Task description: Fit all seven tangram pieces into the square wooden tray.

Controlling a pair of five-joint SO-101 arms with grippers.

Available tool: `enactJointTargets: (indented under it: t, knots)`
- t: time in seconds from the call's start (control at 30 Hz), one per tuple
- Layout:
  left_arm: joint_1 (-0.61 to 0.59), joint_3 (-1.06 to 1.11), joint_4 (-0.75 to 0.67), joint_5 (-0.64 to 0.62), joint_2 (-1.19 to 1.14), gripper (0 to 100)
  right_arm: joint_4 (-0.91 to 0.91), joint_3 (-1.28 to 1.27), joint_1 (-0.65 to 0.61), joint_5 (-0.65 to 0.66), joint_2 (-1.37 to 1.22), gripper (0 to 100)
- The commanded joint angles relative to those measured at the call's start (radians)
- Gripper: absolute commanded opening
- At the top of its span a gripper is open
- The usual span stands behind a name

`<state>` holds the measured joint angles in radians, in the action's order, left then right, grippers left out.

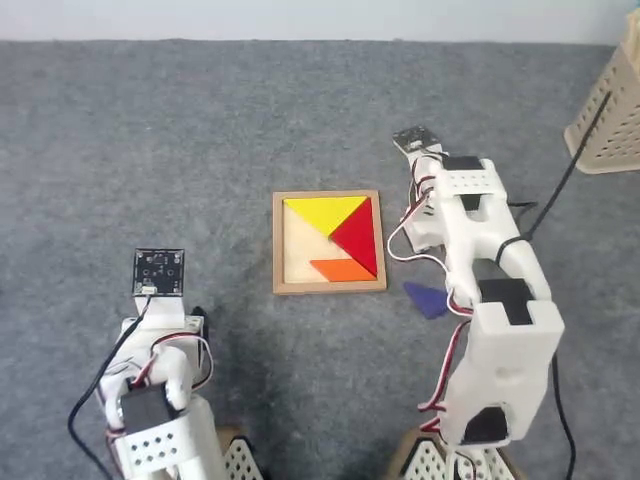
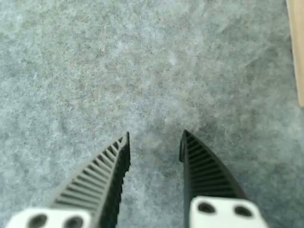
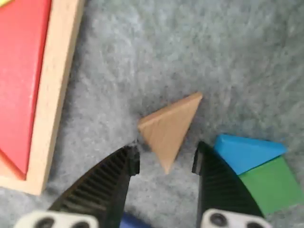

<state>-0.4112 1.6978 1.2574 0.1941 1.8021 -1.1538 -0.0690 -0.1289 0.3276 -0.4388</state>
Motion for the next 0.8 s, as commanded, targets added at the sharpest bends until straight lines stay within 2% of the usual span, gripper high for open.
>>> enactJointTargets:
  t: [0.0, 0.27, 0.43, 0.57, 0.77]
  knots:
    - [-0.003, -0.012, 0.003, 0.006, 0.008, 17, 0.045, -0.008, 0.028, -0.012, 0.041, 18.7]
    - [-0.003, -0.012, 0.003, 0.006, 0.008, 17, 0.056, 0.017, 0.022, -0.012, 0.136, 18.5]
    - [-0.003, -0.012, 0.003, 0.006, 0.008, 17, 0.111, 0.000, -0.039, -0.038, 0.229, 18.7]
    - [-0.003, -0.012, 0.003, 0.006, 0.008, 17, 0.154, -0.014, -0.062, -0.052, 0.185, 18.7]
    - [-0.003, -0.012, 0.003, 0.006, 0.008, 17, 0.180, -0.006, -0.022, -0.048, 0.048, 18.7]
